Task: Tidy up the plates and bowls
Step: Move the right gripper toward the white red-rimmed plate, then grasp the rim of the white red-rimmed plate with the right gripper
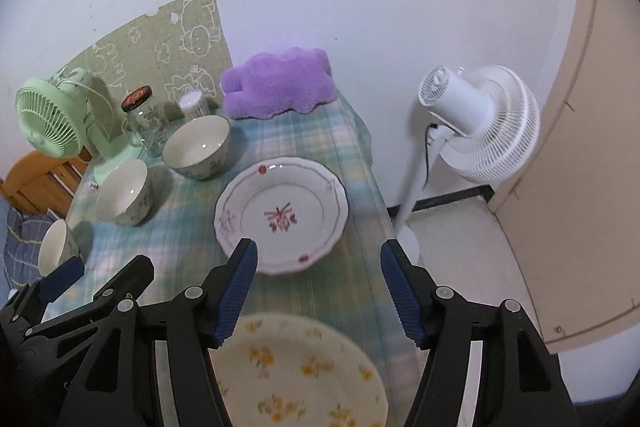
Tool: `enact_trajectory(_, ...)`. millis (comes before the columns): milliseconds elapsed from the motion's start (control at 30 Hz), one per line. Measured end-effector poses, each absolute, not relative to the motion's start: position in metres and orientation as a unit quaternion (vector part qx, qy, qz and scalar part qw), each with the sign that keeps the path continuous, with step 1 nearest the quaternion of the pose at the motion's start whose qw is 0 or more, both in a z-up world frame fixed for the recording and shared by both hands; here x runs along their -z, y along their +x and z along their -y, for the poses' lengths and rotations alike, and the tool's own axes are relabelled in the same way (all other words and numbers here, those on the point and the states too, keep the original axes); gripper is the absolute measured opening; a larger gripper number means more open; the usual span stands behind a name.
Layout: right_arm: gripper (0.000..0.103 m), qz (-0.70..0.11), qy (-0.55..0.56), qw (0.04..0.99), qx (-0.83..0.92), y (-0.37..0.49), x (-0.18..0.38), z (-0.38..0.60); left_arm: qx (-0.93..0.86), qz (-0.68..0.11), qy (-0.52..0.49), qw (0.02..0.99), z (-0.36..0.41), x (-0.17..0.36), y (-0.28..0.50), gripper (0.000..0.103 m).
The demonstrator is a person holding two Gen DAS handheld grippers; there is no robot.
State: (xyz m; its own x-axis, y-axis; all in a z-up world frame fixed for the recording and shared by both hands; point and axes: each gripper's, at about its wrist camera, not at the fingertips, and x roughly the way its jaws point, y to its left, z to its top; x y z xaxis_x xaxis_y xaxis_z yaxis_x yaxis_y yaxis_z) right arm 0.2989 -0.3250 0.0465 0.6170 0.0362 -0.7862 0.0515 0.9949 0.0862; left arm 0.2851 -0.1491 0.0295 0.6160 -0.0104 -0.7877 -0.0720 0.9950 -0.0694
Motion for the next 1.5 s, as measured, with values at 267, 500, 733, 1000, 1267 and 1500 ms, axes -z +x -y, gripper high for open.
enact_trajectory(267,0.067,-0.449,0.046,0.892,-0.019,0.357,-0.017,0.336,-0.034,-0.452,-0.044,0.89,0.166,-0.002,0.34,0.093)
enact_trajectory(500,0.069,-0.473,0.049,0.88,-0.026,0.398,0.022,0.343,-0.043,-0.481,-0.047,0.875,0.175,0.038,0.38,0.088)
enact_trajectory(733,0.069,-0.488,0.049,0.871,-0.021,0.425,0.059,0.341,-0.048,-0.5,-0.039,0.864,0.185,0.069,0.402,0.077)
enact_trajectory(1000,0.061,-0.507,0.047,0.86,-0.029,0.442,0.091,0.342,-0.031,-0.516,-0.045,0.855,0.193,0.091,0.414,0.061)
enact_trajectory(1267,0.054,-0.512,0.049,0.857,-0.025,0.443,0.094,0.339,-0.017,-0.523,-0.034,0.851,0.2,0.097,0.416,0.05)
enact_trajectory(1500,0.054,-0.528,0.045,0.848,-0.033,0.43,0.092,0.327,-0.028,-0.528,-0.023,0.849,0.189,0.093,0.4,0.05)
